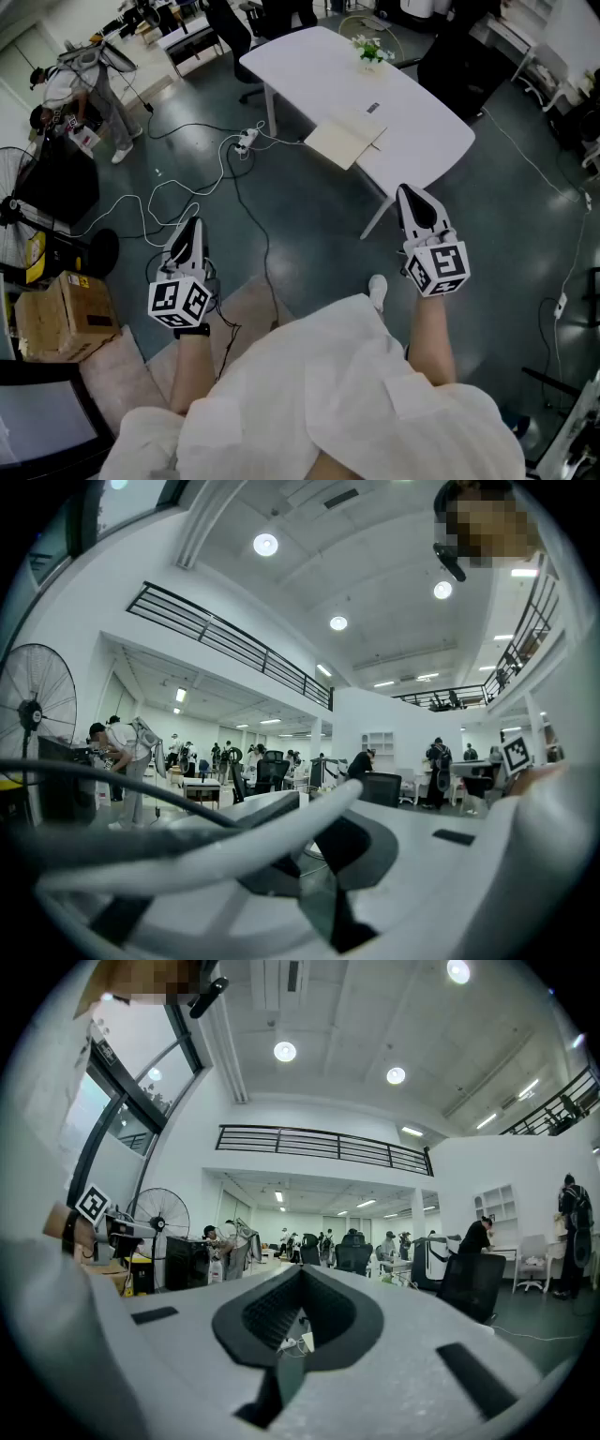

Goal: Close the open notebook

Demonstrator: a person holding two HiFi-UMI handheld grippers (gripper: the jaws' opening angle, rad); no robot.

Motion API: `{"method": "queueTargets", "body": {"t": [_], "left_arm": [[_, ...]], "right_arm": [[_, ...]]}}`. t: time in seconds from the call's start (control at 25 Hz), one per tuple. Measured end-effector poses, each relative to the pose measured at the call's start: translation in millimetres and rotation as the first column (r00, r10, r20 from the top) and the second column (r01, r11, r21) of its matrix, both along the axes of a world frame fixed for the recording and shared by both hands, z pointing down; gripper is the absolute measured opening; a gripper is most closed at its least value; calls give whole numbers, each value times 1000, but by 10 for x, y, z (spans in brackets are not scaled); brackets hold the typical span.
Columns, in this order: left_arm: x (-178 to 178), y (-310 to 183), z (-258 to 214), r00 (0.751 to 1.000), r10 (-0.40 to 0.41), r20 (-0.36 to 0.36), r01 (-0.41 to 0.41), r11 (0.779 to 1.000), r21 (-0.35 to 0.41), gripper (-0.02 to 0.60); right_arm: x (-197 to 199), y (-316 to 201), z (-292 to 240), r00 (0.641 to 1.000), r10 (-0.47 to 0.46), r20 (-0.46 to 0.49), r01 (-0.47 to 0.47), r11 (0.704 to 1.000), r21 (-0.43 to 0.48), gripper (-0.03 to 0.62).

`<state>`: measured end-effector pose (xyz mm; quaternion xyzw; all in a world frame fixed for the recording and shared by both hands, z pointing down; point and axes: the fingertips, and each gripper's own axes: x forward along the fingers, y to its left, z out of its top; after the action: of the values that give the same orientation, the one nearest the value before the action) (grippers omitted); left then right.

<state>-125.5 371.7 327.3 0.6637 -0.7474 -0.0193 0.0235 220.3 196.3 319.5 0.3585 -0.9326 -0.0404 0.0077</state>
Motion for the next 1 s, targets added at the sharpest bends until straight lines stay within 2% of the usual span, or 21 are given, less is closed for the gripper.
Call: {"method": "queueTargets", "body": {"t": [0.56,0.76,1.0], "left_arm": [[-179,-79,64,1000,-30,-1,30,999,-13,31],[-56,-299,113,1000,-7,-6,7,1000,-20,31],[195,-802,108,1000,23,-1,-23,999,-26,31]], "right_arm": [[-147,-150,131,999,-21,-49,21,1000,-11,2],[-86,-276,234,999,-42,-33,41,998,-51,3],[-7,-608,343,994,-64,-94,61,998,-31,3]]}}
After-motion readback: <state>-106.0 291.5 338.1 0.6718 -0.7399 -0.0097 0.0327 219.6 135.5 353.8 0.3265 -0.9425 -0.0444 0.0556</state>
